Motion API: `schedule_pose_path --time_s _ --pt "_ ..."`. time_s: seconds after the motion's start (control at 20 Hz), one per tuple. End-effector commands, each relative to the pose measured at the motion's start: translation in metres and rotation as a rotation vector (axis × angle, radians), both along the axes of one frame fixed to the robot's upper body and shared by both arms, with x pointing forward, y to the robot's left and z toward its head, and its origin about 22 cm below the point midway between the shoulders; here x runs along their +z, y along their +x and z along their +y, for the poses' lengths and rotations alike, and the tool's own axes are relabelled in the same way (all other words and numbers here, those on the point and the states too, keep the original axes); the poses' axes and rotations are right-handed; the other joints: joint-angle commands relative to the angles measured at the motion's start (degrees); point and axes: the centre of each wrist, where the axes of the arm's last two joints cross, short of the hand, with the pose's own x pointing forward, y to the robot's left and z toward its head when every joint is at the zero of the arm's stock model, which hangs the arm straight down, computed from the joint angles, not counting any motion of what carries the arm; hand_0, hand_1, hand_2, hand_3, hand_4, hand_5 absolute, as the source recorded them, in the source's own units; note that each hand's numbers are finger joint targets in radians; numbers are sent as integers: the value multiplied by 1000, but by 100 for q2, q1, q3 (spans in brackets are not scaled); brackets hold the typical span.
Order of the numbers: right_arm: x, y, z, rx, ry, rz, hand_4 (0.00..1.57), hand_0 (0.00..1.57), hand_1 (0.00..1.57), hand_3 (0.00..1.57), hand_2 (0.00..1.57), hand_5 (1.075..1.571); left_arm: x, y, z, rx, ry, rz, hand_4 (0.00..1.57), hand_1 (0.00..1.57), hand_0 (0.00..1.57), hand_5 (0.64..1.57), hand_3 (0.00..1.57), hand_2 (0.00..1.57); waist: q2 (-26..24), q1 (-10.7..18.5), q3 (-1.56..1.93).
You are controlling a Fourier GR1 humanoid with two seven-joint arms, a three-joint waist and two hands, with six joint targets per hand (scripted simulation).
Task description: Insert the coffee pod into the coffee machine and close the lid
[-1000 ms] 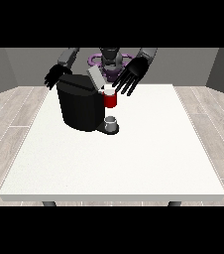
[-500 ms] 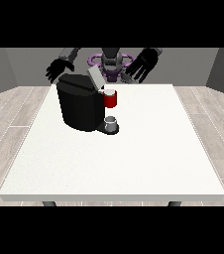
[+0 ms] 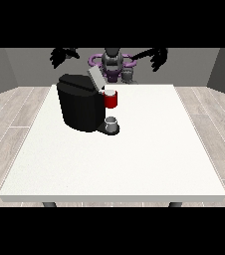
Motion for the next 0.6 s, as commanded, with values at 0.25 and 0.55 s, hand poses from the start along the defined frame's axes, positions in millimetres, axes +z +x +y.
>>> schedule_pose_path --time_s 0.25,0.55 --pt "41 20 -10 83 -38 -37 0 0 0 0 0 1571 -53 -34 -6 20 -218 114 0 0 0 1571 0 0 -455 757 5" --pt "37 20 8 169 -87 -39 0 0 0 0 0 1571 -83 -63 -24 19 -308 121 0 0 0 1571 0 0 -426 1030 6"
